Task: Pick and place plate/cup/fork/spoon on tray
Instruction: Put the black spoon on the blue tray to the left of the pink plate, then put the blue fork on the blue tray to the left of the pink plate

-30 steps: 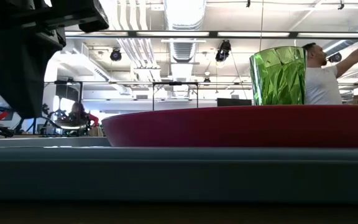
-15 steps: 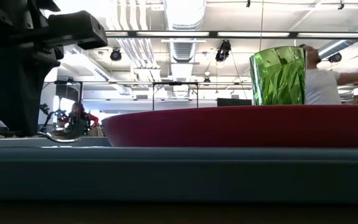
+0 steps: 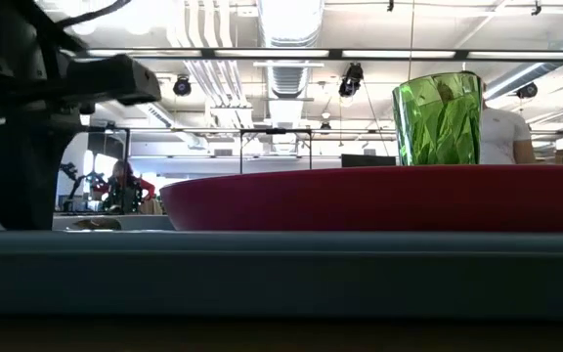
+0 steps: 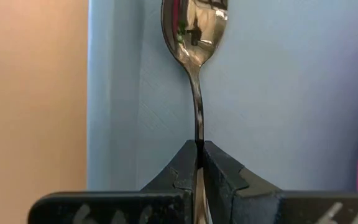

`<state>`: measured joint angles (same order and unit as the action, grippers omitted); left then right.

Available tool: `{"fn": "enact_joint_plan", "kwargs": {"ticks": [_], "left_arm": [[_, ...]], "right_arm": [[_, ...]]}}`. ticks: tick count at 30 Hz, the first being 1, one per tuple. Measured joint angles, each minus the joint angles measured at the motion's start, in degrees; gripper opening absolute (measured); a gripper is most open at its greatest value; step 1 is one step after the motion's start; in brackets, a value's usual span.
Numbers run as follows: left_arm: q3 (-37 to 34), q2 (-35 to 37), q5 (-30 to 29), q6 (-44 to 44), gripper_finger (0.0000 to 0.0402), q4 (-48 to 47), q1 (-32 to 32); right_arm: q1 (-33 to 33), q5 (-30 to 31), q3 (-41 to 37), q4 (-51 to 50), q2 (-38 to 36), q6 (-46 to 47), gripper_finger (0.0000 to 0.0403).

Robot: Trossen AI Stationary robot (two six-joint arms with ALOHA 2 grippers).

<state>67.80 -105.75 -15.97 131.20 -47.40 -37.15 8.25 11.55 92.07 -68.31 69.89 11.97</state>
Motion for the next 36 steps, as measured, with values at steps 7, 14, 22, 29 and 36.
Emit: {"fn": "enact_joint_plan", "kwargs": {"ticks": [7, 14, 22, 29, 36], "left_arm": [[-1.67, 0.0, -0.16, -0.05, 0.0003, 3.94, 0.0], [-1.73, 0.08, 0.09, -0.16, 0.0034, 3.92, 0.0], [-1.47, 0.29, 0.26, -1.36, 0.007, 3.83, 0.02], [-1.45, 4.42, -6.88, -3.63, 0.0078, 3.24, 0.02], [-1.49, 12.78, -25.44, -13.52, 0.0078, -0.22, 3.36]], "right_arm": [[0.0, 0.0, 0.04, 0.09, 0.02, 0.0, 0.0079], [0.0, 0.0, 0.09, 0.13, 0.02, 0.0, 0.0079], [0.0, 0.0, 0.13, 0.13, 0.02, 0.0, 0.0079], [0.0, 0.0, 0.13, 0.13, 0.02, 0.0, 0.0079], [0.0, 0.0, 0.15, 0.17, 0.02, 0.0, 0.0079]]}}
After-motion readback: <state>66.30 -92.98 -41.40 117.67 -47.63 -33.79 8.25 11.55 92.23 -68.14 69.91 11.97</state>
